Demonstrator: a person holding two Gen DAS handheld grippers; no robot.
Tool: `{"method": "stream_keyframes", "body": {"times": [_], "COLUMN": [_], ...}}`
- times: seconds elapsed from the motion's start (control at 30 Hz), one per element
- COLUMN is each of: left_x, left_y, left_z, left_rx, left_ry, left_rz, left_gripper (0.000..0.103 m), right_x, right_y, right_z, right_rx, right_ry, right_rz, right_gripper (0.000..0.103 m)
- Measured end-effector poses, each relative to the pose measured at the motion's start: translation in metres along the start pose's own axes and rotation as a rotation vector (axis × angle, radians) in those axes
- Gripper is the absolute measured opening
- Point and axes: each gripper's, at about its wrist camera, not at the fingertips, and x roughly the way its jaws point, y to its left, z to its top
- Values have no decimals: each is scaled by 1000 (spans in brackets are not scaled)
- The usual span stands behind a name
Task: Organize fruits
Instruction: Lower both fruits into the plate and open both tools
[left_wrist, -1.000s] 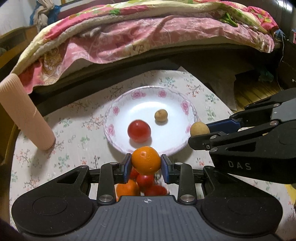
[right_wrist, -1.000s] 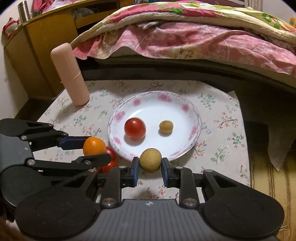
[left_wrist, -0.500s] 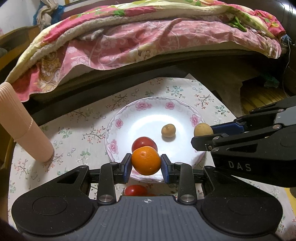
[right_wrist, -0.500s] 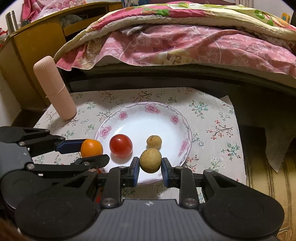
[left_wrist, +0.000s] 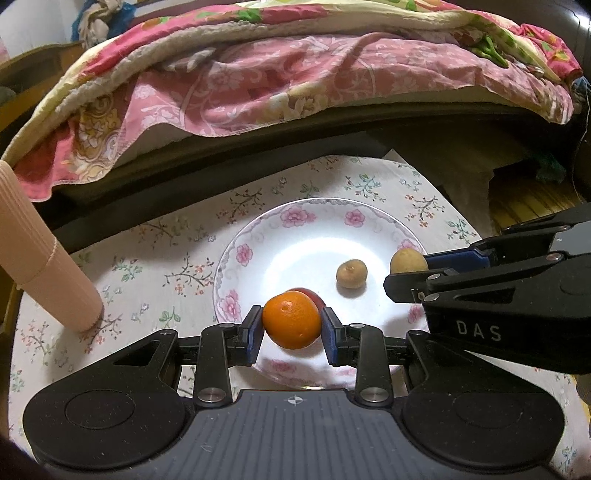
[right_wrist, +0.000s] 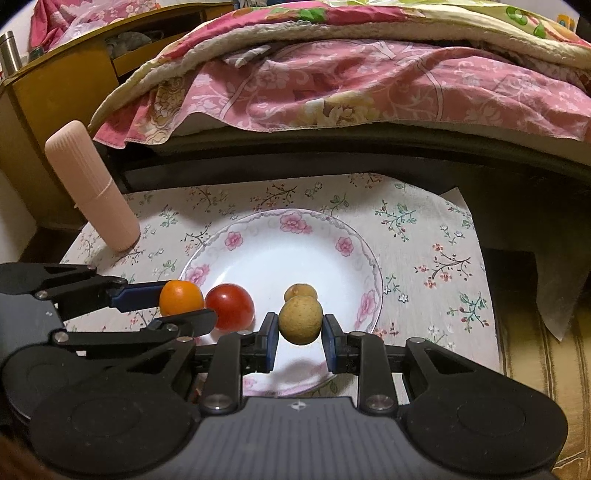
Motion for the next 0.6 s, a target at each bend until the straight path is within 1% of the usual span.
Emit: {"method": "stream_keyframes", "body": {"times": [0.27, 0.6], "left_x": [14, 23], "left_y": [0, 3], "left_z": [2, 9], "left_rx": [-1, -12], "left_ry": [3, -8], "left_rz": [-4, -7], "left_gripper": [40, 39], "right_x": [13, 19], "right_y": [-8, -13], "right_z": [4, 11], "right_rx": [20, 43], "right_ry": [17, 14], "right_rz": [-8, -6], "right_gripper": [29, 29]}}
